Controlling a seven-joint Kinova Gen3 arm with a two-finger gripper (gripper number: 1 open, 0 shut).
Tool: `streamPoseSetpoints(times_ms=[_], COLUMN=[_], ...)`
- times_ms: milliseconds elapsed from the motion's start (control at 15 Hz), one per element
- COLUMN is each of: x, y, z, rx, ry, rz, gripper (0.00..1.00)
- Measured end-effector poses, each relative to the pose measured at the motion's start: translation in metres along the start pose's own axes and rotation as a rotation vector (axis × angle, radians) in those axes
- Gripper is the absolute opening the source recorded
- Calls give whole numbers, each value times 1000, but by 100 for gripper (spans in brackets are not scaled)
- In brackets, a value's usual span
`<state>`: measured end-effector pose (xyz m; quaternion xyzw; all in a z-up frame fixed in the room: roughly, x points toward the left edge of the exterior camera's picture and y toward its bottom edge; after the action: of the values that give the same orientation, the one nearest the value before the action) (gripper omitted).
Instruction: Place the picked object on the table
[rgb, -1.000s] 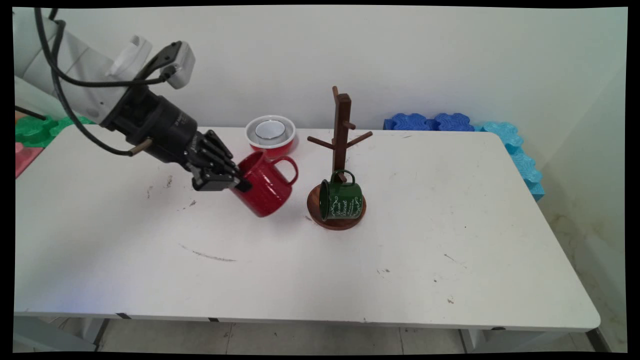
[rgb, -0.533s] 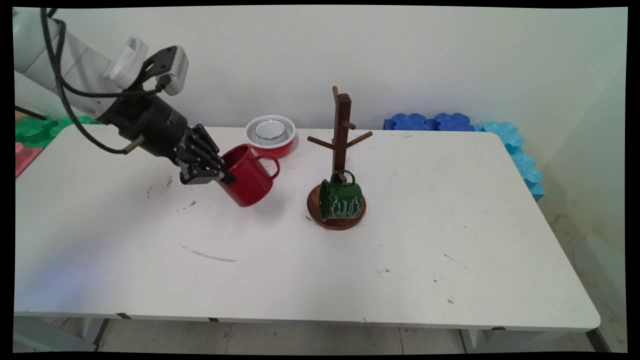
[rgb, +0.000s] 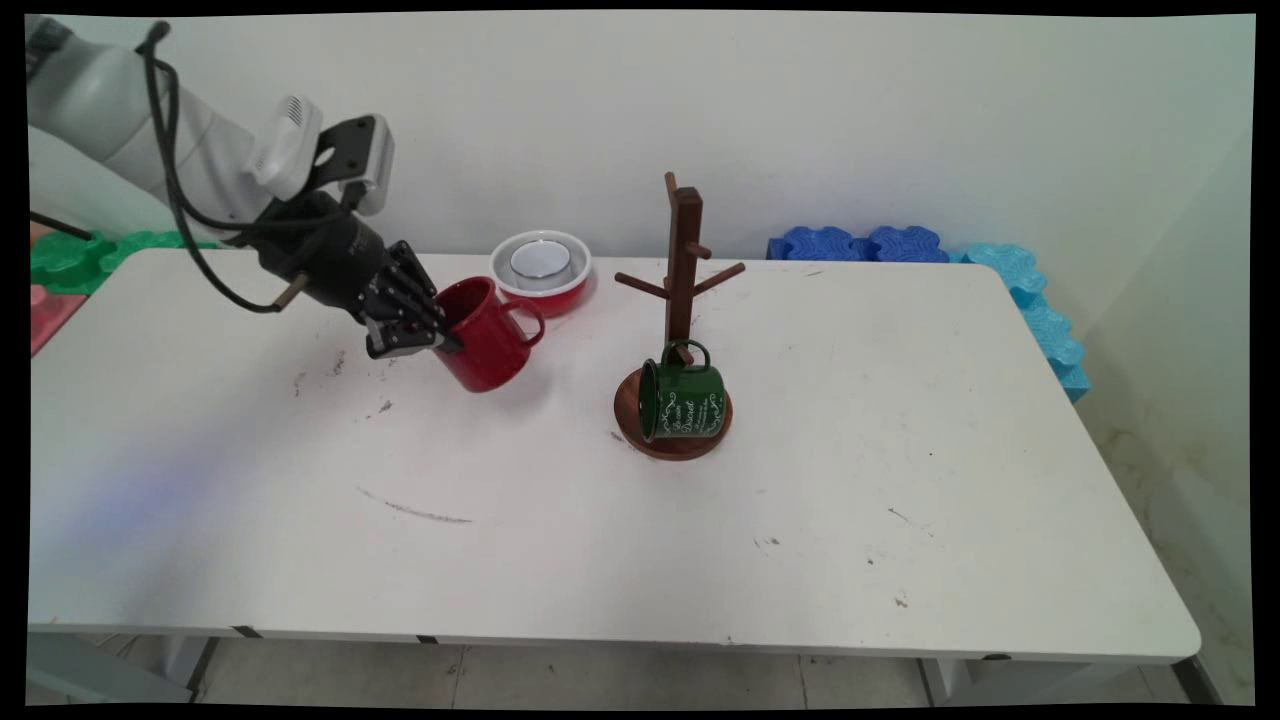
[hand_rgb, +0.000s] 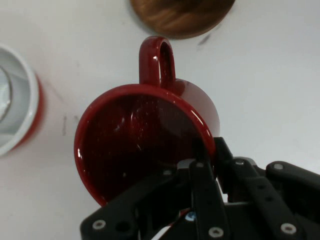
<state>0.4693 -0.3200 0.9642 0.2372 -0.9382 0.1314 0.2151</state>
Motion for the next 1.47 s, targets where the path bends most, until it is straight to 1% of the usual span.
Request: streamPoseSetpoints(times_ms=[200, 667, 1133, 1467], x=[-2, -7, -18, -25], y=[-9, -25, -32, -33], z=[13, 47, 78, 92], rx=[27, 71, 92, 99], ry=[-23, -71, -112, -135], rz=[45, 143, 229, 266], gripper=[0, 0, 0, 0])
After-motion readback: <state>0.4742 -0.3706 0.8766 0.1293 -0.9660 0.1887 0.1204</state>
